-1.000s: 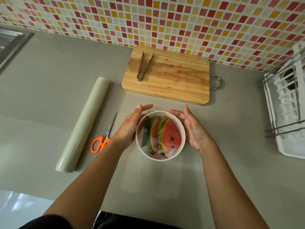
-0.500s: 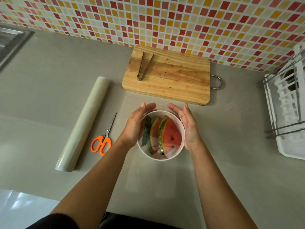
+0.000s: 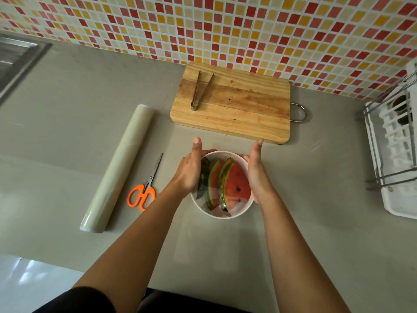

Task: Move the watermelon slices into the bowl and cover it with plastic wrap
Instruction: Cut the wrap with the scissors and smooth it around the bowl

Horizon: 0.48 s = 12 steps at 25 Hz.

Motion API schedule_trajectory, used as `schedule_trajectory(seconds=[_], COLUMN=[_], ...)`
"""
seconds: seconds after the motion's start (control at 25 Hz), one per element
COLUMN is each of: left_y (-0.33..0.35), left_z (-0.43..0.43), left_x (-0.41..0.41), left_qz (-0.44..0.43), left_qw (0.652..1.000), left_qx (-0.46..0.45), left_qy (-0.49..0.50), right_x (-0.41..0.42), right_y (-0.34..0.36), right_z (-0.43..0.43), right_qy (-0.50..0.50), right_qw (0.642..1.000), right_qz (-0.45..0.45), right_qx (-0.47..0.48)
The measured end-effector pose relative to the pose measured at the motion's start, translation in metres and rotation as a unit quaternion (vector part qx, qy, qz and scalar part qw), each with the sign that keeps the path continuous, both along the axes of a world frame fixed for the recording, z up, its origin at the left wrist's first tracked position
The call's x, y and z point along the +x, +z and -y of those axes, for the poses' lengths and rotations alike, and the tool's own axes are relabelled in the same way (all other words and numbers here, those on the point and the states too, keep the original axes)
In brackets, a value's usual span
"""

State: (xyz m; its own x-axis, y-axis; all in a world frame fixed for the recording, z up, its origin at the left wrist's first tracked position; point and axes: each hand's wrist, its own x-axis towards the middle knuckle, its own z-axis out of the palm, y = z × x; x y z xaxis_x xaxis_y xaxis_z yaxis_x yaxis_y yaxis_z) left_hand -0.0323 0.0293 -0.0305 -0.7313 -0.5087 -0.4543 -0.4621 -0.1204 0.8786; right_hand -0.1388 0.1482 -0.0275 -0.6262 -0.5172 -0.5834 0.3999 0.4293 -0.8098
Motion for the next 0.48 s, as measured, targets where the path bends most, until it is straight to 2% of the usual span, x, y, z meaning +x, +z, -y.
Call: schedule_trajectory(seconds=[0.16,0.36,0.48], left_y=[0.005,0.005,0.002], left_z=[0.001,-0.001,-0.004], left_x=[-0.002,-0.004,-0.003], left_qz=[0.047,0.082,0.109], left_qw=[0.998,0.982,0.964], left_qx=[-0.046,-0.169,-0.239], left_qy=[-0.01,0.007,0.034], right_x=[0.0,0.003,0.003], right_y=[0.004,0.011,0.011], right_z=[0.002,0.006,0.004], right_qy=[0.026,-0.027,0.0], right_qw=[0.992,0.979,0.959], right_qz=[-0.086,-0.114,-0.145], right_qx=[0.089,0.165,0.244])
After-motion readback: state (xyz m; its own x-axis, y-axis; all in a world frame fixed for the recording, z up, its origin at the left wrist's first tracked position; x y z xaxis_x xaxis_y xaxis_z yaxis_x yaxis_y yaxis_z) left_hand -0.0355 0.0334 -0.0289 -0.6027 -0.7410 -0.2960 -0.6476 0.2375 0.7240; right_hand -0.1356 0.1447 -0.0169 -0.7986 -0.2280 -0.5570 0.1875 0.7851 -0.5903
